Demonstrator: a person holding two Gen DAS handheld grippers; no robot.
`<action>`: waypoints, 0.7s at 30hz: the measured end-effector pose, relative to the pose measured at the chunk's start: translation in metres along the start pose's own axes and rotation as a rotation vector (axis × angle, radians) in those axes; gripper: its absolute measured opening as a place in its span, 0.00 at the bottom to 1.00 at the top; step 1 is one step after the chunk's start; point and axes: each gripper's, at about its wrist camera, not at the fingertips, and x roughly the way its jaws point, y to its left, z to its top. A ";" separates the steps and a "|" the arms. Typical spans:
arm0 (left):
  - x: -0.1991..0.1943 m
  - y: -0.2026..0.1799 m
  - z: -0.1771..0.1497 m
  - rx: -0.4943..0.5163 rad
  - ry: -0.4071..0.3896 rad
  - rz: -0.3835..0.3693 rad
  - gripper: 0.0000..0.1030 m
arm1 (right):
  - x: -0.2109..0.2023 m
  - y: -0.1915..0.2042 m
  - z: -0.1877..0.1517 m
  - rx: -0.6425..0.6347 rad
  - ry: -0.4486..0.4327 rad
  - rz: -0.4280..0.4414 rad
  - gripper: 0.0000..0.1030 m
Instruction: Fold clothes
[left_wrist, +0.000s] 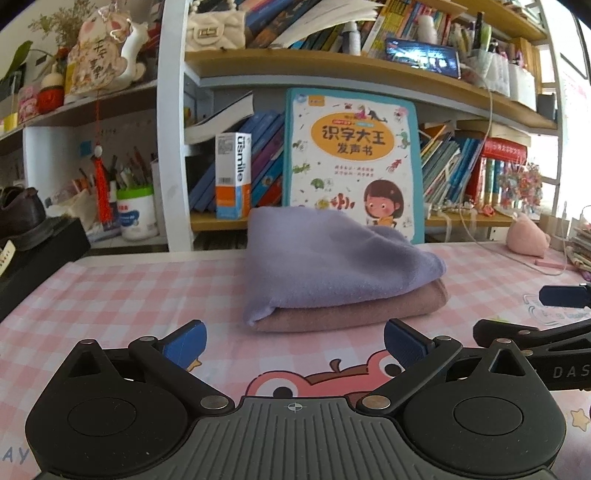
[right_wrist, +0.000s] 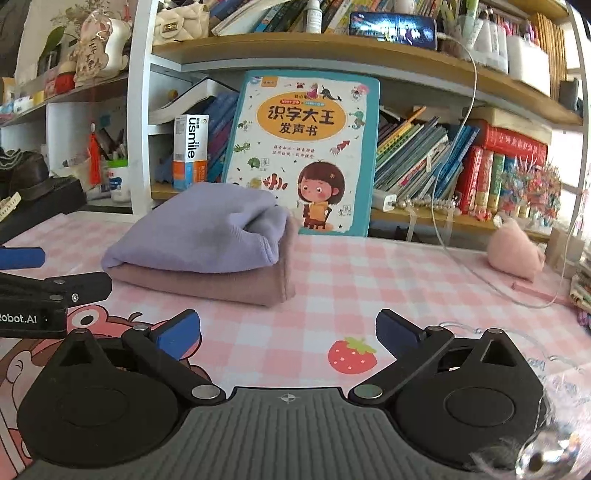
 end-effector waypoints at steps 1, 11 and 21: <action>0.001 0.001 0.000 -0.004 0.004 0.004 1.00 | 0.001 -0.002 0.000 0.010 0.007 0.005 0.99; 0.003 0.002 0.001 -0.017 0.022 0.015 1.00 | 0.007 -0.009 0.000 0.052 0.042 0.003 0.99; 0.003 0.001 0.002 -0.013 0.024 0.010 1.00 | 0.008 -0.002 0.000 0.004 0.047 0.012 0.99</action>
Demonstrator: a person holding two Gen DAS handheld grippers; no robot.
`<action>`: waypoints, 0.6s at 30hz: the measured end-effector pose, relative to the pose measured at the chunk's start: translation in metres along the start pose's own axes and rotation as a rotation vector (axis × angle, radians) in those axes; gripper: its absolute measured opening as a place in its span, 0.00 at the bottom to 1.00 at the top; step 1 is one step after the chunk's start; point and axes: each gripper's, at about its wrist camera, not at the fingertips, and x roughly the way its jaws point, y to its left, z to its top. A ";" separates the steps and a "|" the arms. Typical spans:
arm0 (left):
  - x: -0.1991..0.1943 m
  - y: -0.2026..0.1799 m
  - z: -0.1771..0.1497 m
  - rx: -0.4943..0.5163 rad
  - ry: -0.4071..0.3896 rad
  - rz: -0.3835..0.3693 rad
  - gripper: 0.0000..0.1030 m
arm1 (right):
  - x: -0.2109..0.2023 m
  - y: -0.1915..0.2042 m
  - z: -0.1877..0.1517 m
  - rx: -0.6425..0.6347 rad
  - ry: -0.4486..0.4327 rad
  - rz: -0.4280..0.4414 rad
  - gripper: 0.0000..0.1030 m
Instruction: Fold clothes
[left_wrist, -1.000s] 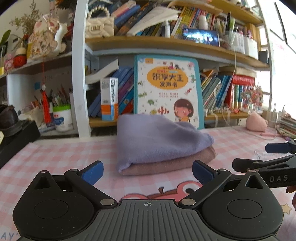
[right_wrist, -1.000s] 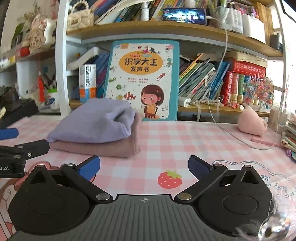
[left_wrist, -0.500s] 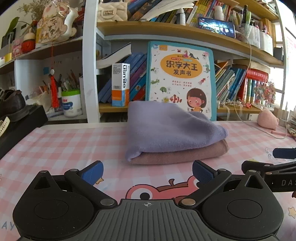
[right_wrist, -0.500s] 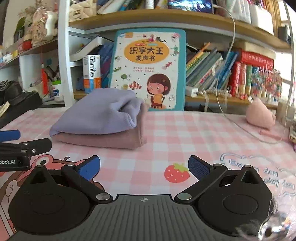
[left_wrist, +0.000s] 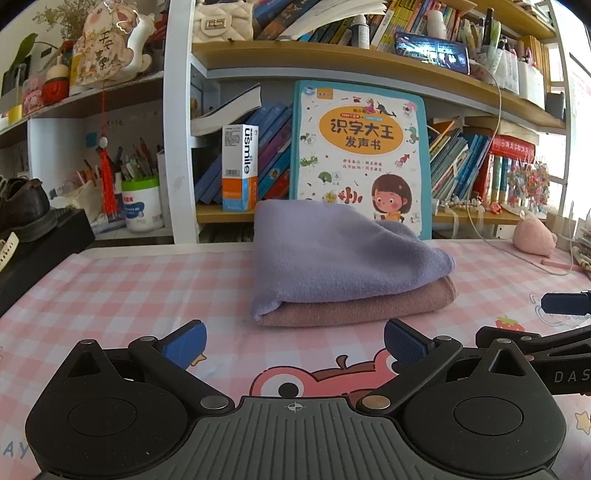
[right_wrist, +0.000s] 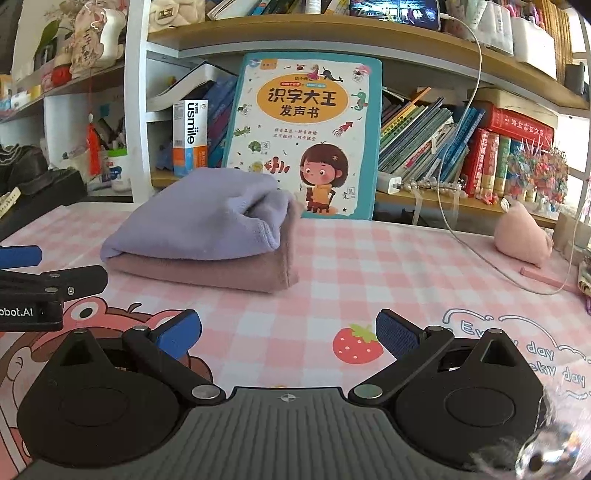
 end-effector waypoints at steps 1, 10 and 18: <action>0.000 0.000 0.000 0.000 0.001 -0.001 1.00 | 0.000 0.000 0.000 0.002 0.000 0.000 0.99; 0.003 0.001 0.001 -0.006 0.022 0.004 1.00 | 0.002 -0.002 0.000 0.005 0.013 0.012 0.99; 0.005 -0.001 0.001 0.005 0.034 0.002 1.00 | 0.003 -0.001 0.000 0.000 0.017 0.014 0.99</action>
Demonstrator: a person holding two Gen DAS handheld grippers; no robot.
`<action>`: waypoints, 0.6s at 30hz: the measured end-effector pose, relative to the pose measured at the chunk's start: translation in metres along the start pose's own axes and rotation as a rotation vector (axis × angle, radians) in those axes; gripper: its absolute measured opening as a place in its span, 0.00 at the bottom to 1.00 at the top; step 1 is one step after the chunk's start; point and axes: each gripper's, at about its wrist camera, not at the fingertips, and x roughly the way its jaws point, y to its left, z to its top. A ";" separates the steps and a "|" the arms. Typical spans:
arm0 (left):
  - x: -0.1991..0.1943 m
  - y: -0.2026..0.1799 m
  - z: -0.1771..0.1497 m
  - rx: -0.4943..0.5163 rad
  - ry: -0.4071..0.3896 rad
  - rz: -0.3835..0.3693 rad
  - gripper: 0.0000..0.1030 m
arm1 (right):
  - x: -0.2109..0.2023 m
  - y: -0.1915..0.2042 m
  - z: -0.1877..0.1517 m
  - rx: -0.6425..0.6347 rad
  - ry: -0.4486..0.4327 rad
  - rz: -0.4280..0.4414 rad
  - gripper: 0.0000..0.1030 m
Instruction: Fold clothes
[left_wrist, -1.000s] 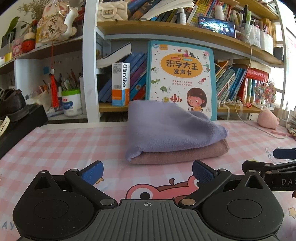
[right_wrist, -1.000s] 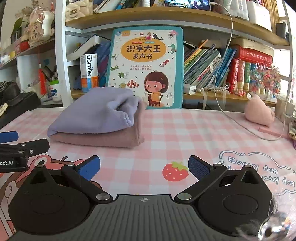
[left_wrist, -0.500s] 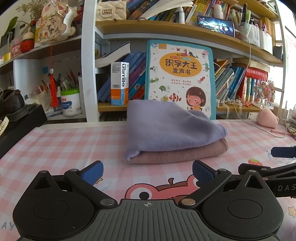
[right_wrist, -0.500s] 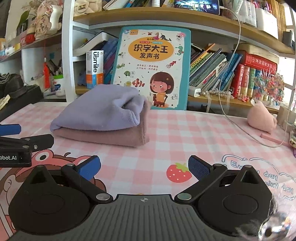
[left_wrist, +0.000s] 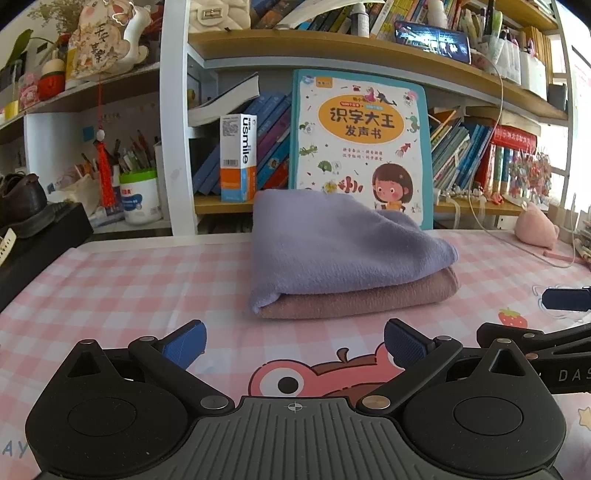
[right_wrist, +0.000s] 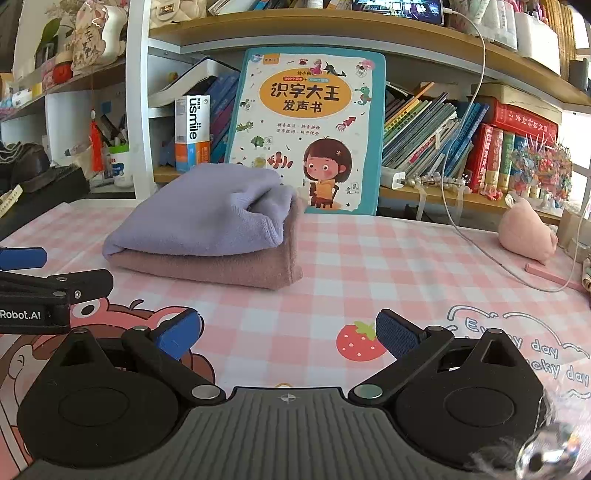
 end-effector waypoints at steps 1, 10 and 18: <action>0.000 0.000 0.000 0.001 0.001 0.000 1.00 | 0.000 0.000 0.000 0.001 0.000 0.000 0.99; 0.001 -0.001 0.000 0.007 0.007 0.003 1.00 | 0.000 0.000 0.000 0.001 0.002 -0.002 0.99; 0.001 -0.002 0.000 0.014 0.005 0.007 1.00 | 0.001 -0.001 0.000 0.006 0.007 0.001 0.99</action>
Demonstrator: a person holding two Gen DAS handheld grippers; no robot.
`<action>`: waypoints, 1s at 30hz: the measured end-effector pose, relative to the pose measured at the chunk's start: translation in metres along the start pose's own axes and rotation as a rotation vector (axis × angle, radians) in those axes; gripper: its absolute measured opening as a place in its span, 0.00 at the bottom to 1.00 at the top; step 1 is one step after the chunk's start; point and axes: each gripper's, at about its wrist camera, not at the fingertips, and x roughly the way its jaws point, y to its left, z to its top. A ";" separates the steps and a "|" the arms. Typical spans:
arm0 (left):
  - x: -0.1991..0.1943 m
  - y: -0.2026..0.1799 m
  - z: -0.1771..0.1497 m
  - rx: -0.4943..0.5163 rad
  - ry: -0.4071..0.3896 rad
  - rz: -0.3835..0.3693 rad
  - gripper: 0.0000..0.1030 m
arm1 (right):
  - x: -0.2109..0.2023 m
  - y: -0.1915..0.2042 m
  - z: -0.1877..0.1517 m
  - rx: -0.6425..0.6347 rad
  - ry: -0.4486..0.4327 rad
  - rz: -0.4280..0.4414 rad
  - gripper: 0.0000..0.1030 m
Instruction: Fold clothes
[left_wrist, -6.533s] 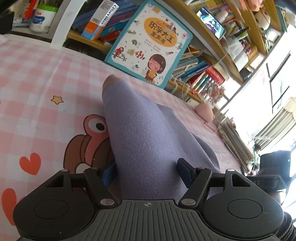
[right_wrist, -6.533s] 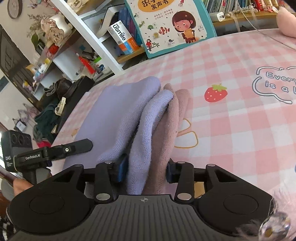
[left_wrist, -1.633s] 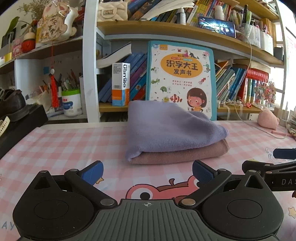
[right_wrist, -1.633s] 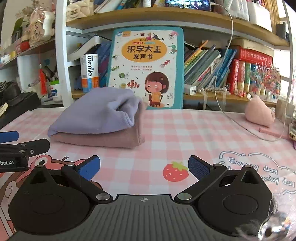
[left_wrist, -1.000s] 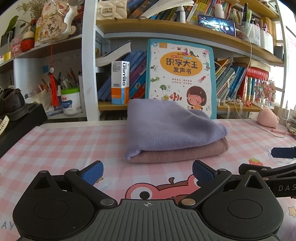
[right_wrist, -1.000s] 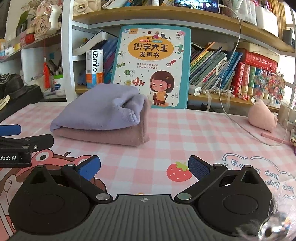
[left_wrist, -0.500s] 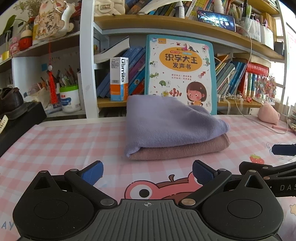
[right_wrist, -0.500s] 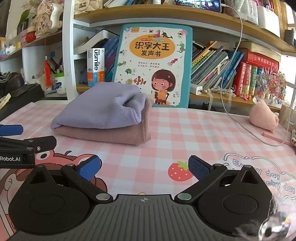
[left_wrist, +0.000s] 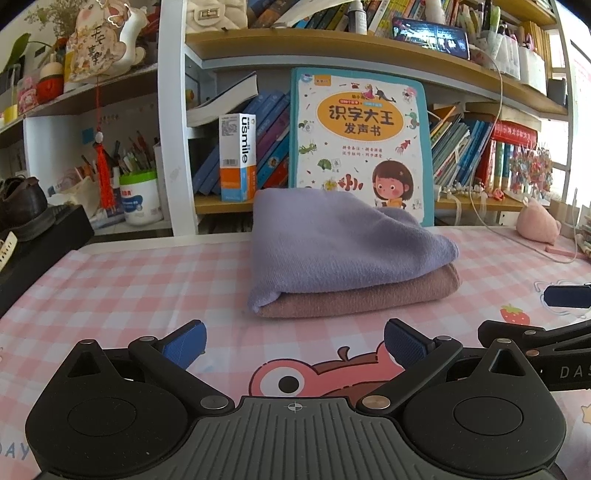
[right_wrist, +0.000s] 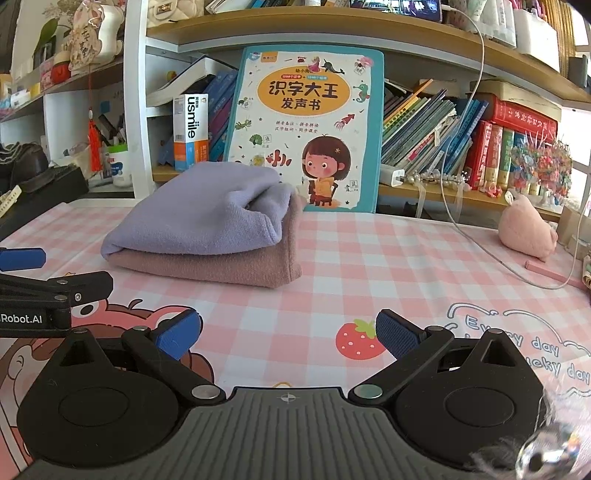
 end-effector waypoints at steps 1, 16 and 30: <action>0.000 -0.001 0.000 0.002 0.000 0.001 1.00 | 0.000 0.000 0.000 0.000 0.000 0.000 0.99; 0.001 -0.002 0.001 0.003 0.006 -0.004 1.00 | 0.001 0.001 -0.001 -0.005 0.003 0.000 0.99; -0.002 -0.004 0.001 0.013 -0.004 0.001 1.00 | 0.002 0.001 0.000 -0.007 0.011 0.002 0.99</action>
